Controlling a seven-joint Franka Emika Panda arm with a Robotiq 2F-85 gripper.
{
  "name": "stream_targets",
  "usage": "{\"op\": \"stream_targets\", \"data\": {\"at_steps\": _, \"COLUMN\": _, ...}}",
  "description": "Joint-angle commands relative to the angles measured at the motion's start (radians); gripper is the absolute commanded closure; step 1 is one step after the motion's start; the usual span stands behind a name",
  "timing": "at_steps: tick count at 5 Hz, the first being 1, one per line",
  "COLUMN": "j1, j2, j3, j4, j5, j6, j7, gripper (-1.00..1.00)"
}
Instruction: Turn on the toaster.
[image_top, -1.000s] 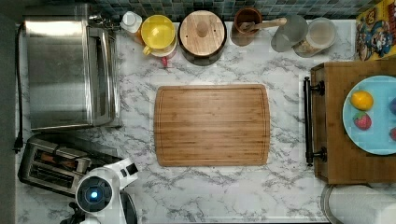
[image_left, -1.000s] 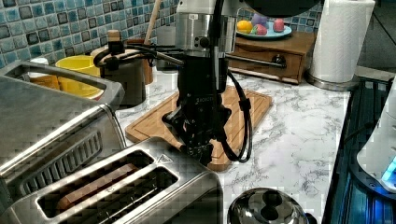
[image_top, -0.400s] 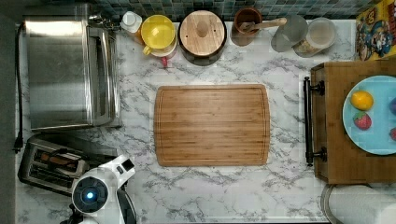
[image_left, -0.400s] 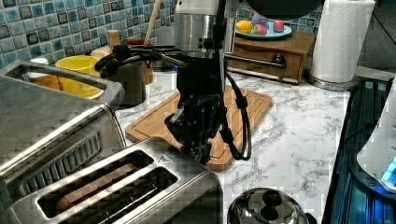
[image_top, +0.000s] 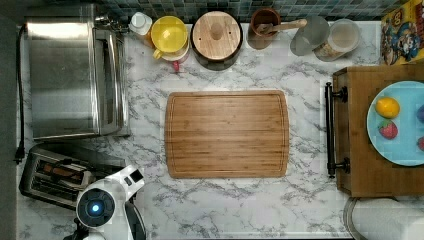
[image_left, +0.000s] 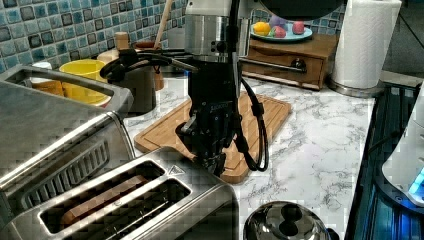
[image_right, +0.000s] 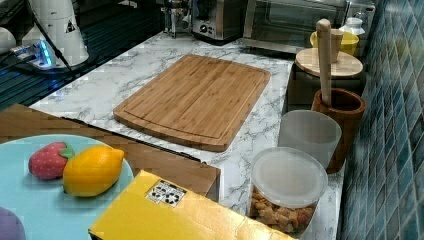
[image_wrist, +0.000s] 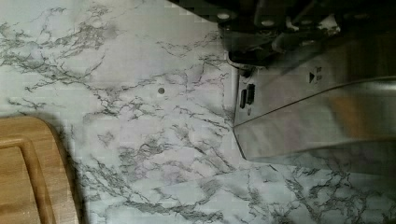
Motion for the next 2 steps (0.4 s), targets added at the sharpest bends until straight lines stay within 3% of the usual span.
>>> {"op": "stream_targets", "data": {"at_steps": 1, "j1": -0.057, "j2": 0.251, "j3": -0.078, "j4": -0.310, "j5": -0.049, "j6": 0.046, "j7": -0.018, "gripper": 1.00}}
{"op": "stream_targets", "data": {"at_steps": 2, "j1": -0.044, "j2": 0.250, "j3": -0.089, "j4": -0.310, "j5": -0.044, "j6": 0.045, "j7": -0.022, "gripper": 1.00}}
